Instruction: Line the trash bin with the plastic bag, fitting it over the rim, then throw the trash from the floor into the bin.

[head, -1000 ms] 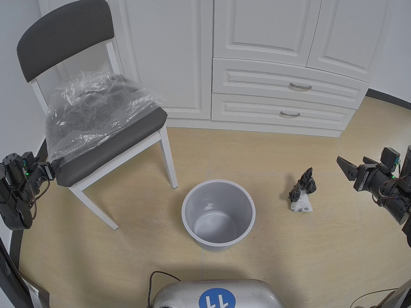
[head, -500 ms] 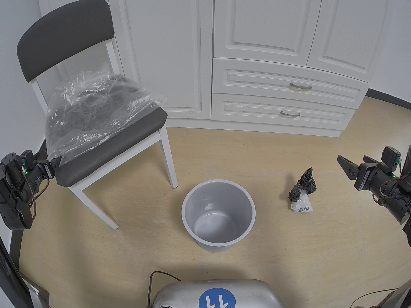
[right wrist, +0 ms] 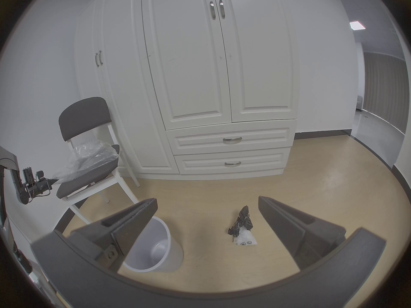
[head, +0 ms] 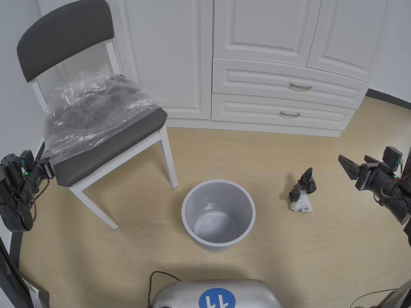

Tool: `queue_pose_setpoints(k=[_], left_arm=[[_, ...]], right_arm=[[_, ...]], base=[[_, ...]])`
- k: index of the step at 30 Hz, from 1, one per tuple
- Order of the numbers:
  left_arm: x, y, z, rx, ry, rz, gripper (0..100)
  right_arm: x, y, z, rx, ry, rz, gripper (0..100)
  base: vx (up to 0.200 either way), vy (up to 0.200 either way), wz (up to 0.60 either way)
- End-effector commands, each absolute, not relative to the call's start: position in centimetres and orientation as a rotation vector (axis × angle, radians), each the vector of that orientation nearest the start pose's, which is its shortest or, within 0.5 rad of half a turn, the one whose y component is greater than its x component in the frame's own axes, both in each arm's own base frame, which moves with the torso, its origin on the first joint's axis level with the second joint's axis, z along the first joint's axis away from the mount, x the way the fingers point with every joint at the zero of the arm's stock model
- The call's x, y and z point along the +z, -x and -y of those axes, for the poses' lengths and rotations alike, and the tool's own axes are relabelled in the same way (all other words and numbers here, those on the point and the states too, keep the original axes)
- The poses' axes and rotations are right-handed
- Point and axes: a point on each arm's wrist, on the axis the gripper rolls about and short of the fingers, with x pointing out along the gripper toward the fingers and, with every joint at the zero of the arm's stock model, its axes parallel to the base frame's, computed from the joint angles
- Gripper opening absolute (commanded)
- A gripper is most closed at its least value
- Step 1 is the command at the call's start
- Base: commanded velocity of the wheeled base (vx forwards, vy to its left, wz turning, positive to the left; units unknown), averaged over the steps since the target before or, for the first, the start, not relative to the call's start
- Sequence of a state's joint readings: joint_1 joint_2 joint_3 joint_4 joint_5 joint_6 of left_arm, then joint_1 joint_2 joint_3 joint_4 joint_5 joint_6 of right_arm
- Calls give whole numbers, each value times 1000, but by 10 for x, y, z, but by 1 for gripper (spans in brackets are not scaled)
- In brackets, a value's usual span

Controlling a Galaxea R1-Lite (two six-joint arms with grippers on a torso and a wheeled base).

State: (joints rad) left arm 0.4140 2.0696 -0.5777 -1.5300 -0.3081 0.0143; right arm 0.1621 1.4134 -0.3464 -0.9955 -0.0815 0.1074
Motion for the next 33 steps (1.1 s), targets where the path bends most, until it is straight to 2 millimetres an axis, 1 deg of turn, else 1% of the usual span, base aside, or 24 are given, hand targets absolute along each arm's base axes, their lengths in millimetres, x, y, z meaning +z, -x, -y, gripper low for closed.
queue_pose_setpoints(k=[1, 8, 14, 18, 26, 27, 33], left_arm=[[104, -305, -128, 109, -33, 45, 0], [112, -297, -124, 88, -36, 57, 0], [123, -282, -111, 34, -39, 71, 0], [128, -279, -109, 25, -43, 82, 0], [137, -265, -100, 14, -47, 98, 0], [139, -261, -97, 8, -41, 101, 0], [147, -253, -81, -36, -9, 120, 0]], right_arm=[[171, -203, -32, 79, -96, -80, 100], [172, -202, -33, 87, -94, -75, 100], [171, -201, -37, 107, -84, -81, 100], [169, -200, -41, 125, -83, -88, 100], [163, -194, -59, 206, -75, -116, 100], [162, -192, -64, 230, -73, -123, 100], [159, -187, -76, 276, -72, -140, 100]], base=[[0, 0, 0], [0, 0, 0], [0, 0, 0], [0, 0, 0], [0, 0, 0], [0, 0, 0], [0, 0, 0]])
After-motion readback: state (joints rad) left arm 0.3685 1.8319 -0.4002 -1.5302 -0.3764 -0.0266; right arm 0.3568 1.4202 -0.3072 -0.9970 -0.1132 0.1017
